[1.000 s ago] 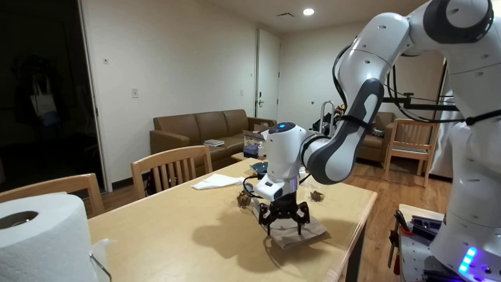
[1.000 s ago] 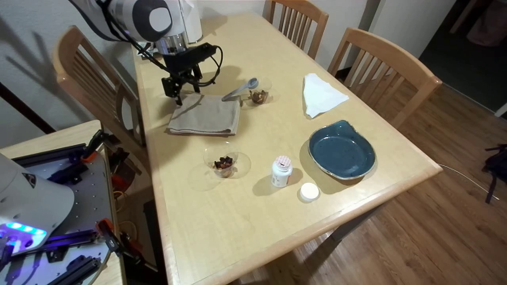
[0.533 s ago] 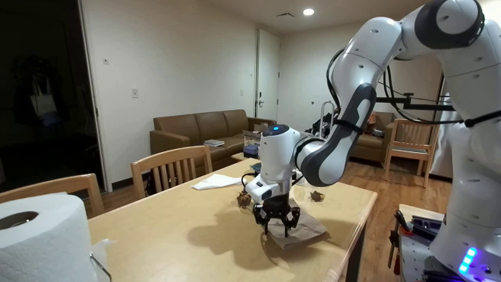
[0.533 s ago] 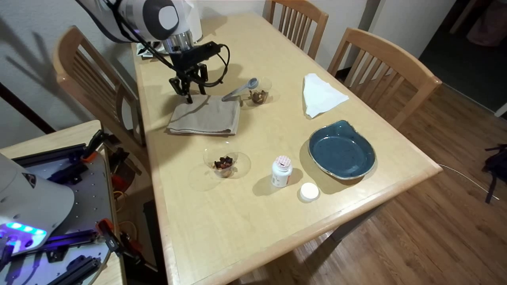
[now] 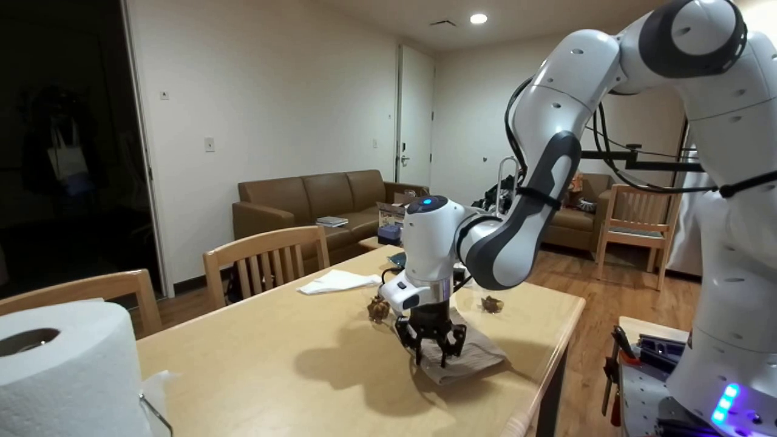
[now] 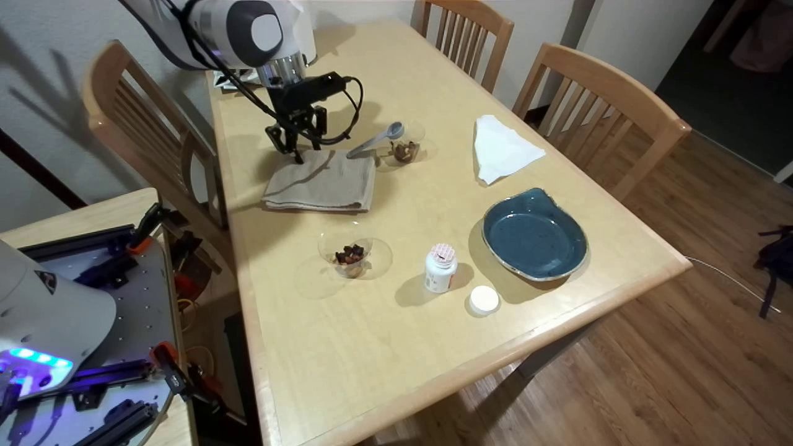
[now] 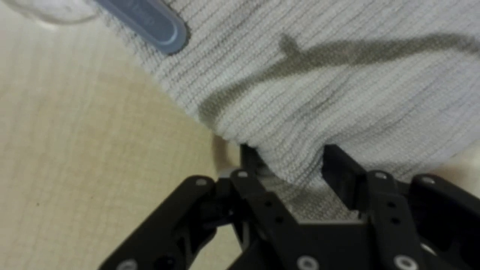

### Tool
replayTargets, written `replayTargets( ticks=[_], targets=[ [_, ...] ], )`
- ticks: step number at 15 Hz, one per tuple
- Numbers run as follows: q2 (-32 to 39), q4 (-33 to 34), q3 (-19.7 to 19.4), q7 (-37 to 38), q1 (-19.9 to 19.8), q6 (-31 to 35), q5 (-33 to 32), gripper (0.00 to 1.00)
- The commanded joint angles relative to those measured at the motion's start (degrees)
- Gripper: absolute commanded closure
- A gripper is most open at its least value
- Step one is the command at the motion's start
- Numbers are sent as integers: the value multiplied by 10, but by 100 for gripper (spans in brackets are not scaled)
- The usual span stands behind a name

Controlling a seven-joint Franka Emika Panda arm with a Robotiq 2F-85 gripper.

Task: Move the spoon from the white towel to the table then use the towel to wipe the table

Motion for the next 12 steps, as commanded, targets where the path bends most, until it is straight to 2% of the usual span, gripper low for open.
replayTargets(
  ticks=[1, 4, 10, 12],
  targets=[
    [14, 0, 20, -17, -19, 20, 1, 80],
    [23, 8, 32, -48, -25, 31, 2, 98],
    [52, 36, 72, -152, -46, 57, 24, 96],
    [65, 58, 69, -168, -33, 50, 9, 96]
  ],
)
